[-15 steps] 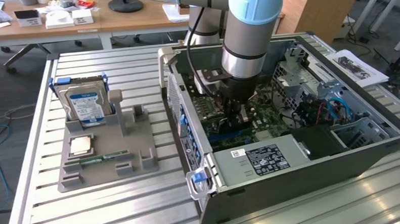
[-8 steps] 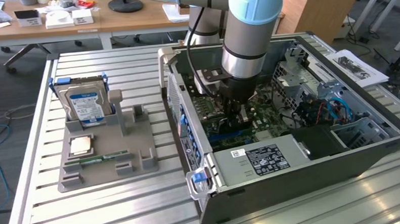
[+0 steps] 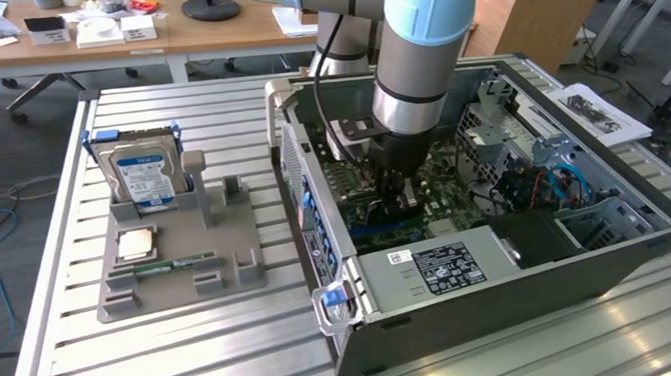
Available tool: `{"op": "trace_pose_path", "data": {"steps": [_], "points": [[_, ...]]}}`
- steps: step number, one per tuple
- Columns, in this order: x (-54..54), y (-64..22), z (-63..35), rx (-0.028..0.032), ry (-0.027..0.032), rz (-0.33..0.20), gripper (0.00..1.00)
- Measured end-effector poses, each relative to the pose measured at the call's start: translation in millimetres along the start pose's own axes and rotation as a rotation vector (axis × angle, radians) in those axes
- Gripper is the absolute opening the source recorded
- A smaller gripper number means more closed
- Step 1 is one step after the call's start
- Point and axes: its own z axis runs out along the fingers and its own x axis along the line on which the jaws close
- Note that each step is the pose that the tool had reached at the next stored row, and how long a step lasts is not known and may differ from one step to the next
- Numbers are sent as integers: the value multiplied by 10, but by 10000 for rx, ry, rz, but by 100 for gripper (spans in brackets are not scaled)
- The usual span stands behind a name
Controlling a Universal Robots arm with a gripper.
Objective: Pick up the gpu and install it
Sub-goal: 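Insert the gpu into the slot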
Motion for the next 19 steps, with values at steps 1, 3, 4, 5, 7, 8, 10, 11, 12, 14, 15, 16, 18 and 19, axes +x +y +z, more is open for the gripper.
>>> {"op": "trace_pose_path", "data": {"steps": [1, 3, 4, 5, 7, 8, 10, 11, 12, 14, 15, 16, 18, 19], "points": [[2, 0, -1, -2, 4, 0, 27], [5, 0, -7, -10, 18, -1, 27], [5, 0, -7, -10, 17, -1, 27], [5, 0, -7, -9, 17, -2, 27], [5, 0, -7, -9, 17, -1, 27], [5, 0, -7, -10, 17, -1, 27], [5, 0, -7, -9, 17, -1, 27], [5, 0, -7, -9, 17, -2, 27], [5, 0, -7, -10, 17, -2, 27], [5, 1, -7, -9, 17, -3, 27], [5, 1, -7, -9, 17, -2, 27], [5, 1, -7, -9, 18, -2, 27], [5, 1, -7, -9, 17, -1, 27], [5, 1, -7, -9, 17, -1, 27]]}}
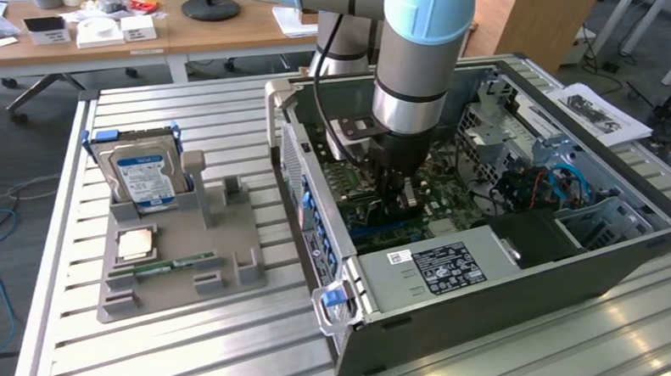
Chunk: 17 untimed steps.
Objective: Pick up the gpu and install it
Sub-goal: 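Insert the gpu into the slot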
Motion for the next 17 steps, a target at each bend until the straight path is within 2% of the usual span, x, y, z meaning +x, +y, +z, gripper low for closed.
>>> {"op": "trace_pose_path", "data": {"steps": [17], "points": [[1, 1, 20, 0, 0, 0, 27]]}}
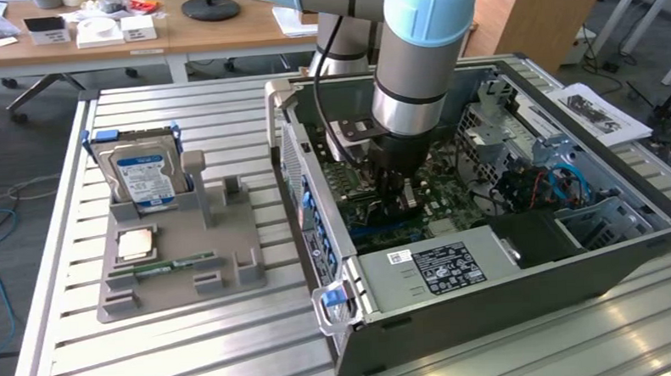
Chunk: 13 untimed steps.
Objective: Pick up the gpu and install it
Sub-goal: 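Insert the gpu into the slot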
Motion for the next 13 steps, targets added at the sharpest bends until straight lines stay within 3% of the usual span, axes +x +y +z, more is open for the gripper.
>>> {"op": "trace_pose_path", "data": {"steps": [13], "points": [[0, 1, 12, 0, 1, 0, 27]]}}
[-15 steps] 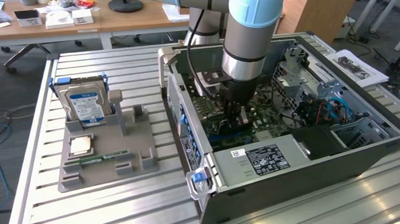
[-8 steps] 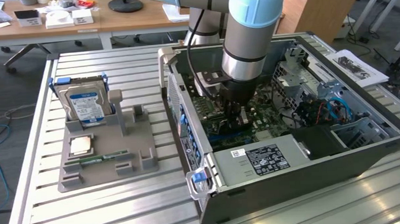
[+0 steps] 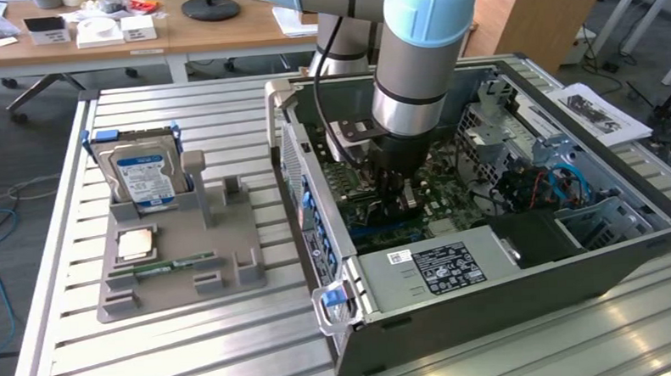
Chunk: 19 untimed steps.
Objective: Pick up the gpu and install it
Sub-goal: 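Insert the gpu into the slot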
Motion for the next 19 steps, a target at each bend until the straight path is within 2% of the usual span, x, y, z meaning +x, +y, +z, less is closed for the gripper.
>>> {"op": "trace_pose_path", "data": {"steps": [19], "points": [[0, 0, 3, 0, 1, 27, 27]]}}
